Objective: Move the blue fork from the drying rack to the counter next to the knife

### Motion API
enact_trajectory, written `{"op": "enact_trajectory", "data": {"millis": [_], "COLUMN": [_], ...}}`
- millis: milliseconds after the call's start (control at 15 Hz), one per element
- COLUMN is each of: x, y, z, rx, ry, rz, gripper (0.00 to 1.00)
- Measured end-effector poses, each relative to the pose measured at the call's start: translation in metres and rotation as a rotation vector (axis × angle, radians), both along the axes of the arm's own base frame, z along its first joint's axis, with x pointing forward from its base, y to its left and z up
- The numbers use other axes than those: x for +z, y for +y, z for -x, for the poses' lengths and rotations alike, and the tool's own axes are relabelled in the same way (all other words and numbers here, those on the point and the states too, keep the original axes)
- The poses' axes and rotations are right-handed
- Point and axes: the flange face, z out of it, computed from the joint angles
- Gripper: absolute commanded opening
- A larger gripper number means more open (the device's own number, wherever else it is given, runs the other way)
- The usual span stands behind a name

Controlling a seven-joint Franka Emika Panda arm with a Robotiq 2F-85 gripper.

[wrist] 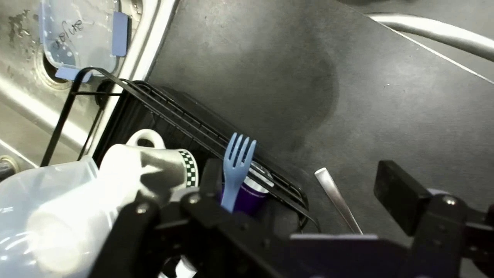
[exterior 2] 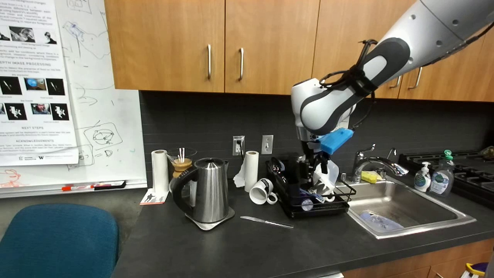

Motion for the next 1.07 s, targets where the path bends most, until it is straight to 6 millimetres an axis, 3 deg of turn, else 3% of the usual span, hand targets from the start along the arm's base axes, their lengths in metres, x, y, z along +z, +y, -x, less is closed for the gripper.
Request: {"op": "enact_trajectory", "data": {"millis": [467, 800, 1067], "x": [-0.028, -0.052, -0.082], "y": [0.031, 0.023, 0.008], "z": [-0.009, -0.019, -0.031], "rx": [0.034, 0.028, 0.034], "ry": [0.035, 0.048, 0.060], "rz": [-0.040, -0.043, -0.029], "gripper": [1.00, 1.00, 1.00]}}
